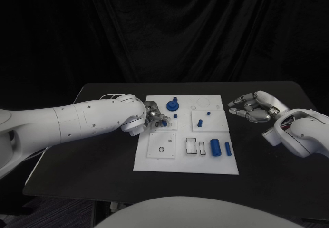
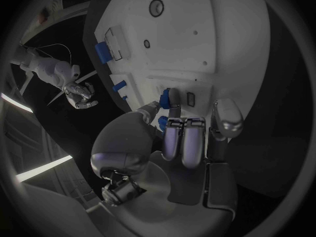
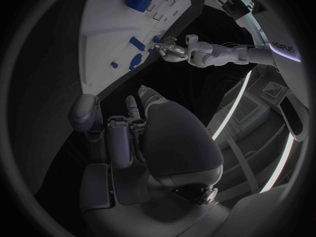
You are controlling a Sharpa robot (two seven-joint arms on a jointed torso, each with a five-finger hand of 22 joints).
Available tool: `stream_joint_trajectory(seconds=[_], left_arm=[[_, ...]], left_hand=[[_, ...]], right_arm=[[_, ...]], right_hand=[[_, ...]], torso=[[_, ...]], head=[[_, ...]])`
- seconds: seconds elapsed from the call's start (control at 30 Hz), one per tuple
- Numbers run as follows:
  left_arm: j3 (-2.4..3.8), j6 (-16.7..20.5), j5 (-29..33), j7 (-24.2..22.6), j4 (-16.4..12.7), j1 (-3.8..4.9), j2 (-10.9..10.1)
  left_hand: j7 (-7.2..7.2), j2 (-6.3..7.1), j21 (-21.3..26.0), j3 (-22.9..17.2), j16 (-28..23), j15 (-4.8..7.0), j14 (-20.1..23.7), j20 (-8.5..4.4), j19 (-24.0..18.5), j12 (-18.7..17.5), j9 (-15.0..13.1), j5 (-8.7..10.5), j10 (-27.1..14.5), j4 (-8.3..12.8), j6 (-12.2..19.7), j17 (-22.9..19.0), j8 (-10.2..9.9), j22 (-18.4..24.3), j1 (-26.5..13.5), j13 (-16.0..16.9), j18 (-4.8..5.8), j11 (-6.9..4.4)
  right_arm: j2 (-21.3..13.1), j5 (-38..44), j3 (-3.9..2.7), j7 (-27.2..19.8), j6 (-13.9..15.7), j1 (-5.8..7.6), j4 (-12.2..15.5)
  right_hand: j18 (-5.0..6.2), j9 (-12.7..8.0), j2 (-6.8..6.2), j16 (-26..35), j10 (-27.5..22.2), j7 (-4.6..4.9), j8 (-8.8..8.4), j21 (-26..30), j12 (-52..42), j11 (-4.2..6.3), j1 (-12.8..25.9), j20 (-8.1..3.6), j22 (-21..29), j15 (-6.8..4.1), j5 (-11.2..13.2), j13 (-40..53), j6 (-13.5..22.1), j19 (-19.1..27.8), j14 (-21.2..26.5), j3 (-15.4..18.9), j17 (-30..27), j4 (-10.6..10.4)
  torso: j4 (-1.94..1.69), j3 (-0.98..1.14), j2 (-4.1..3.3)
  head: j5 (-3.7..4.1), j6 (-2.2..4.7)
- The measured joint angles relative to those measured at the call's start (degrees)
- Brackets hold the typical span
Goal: Assemble the parts on the task board
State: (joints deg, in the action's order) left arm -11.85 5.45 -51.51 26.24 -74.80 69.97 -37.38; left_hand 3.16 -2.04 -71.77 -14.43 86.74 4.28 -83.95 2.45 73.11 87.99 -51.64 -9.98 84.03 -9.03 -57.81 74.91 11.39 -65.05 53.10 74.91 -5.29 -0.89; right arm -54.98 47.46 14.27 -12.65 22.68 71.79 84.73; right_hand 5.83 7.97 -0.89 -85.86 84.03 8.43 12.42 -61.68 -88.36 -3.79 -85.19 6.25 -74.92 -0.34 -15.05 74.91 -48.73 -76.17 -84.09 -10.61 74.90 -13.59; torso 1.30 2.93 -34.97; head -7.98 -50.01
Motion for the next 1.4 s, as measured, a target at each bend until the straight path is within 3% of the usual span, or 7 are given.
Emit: stream_joint_trajectory(seconds=[0.2,0.33,0.87,1.4], left_arm=[[-0.09,0.0,-0.1,0.1,0.1,-0.17,-0.3],[-0.12,0.0,-0.1,0.0,0.1,-0.19,-0.4],[-0.18,-0.2,-0.1,-1.4,0.3,-0.27,-0.5],[-0.24,-0.2,-0.1,-2.8,0.0,-0.34,-1.2]], left_hand=[[-1.19,-1.07,0.0,3.7,0.3,0.06,-0.1,-0.65,0.7,0.3,-10.9,0.00,0.0,-2.4,1.4,0.0,7.5,-1.3,1.9,0.0,0.00,-0.62],[-1.43,-1.07,0.0,5.1,0.3,0.22,-0.2,-0.83,0.8,0.3,-13.9,0.00,0.0,-3.8,2.0,0.0,9.3,-1.6,1.9,0.0,0.00,-0.62],[-1.21,-1.49,0.0,5.8,0.2,0.23,-0.2,-0.82,0.8,0.3,-16.1,0.00,0.0,-4.6,2.9,0.0,10.1,-1.8,2.9,0.0,0.01,-0.62],[-1.33,-0.99,0.0,6.2,0.6,0.43,0.0,-1.02,1.0,0.5,-17.8,-0.25,0.0,-2.0,4.2,0.0,10.4,-2.7,6.5,0.0,0.02,-0.62]], right_arm=[[-0.1,0.0,0.00,0.0,-0.1,-0.01,0.0],[-0.1,0.0,0.00,0.1,-0.1,-0.02,0.0],[-0.1,0.0,0.00,0.1,-0.2,-0.10,0.0],[-0.1,0.0,0.00,0.2,-0.3,-0.29,-0.1]], right_hand=[[0.00,0.0,0.00,0.0,0.0,0.00,0.00,0.0,0.0,0.00,0.0,0.00,0.0,0.00,0.0,0.0,0.0,0.0,0.0,0.0,0.0,0.0],[0.00,0.0,0.00,0.0,0.0,0.00,0.00,0.0,0.0,0.00,0.0,0.00,0.0,0.00,0.0,0.0,0.0,0.0,0.0,0.0,0.0,0.0],[0.00,-0.1,0.00,0.0,0.0,0.00,0.00,0.0,0.0,0.00,0.0,0.21,0.0,0.00,0.0,0.0,0.0,0.2,0.0,0.0,0.0,0.0],[0.00,-0.1,0.00,0.0,0.0,0.00,0.00,0.0,0.0,0.00,0.0,0.21,0.0,0.00,0.0,0.0,0.0,0.2,0.0,0.0,0.0,0.0]], torso=[[0.00,0.00,-0.02],[-0.02,0.00,-0.02],[-0.04,-0.05,-0.03],[0.01,-0.02,0.00]], head=[[-0.05,0.00],[-0.05,0.00],[-0.21,0.00],[-0.15,0.00]])
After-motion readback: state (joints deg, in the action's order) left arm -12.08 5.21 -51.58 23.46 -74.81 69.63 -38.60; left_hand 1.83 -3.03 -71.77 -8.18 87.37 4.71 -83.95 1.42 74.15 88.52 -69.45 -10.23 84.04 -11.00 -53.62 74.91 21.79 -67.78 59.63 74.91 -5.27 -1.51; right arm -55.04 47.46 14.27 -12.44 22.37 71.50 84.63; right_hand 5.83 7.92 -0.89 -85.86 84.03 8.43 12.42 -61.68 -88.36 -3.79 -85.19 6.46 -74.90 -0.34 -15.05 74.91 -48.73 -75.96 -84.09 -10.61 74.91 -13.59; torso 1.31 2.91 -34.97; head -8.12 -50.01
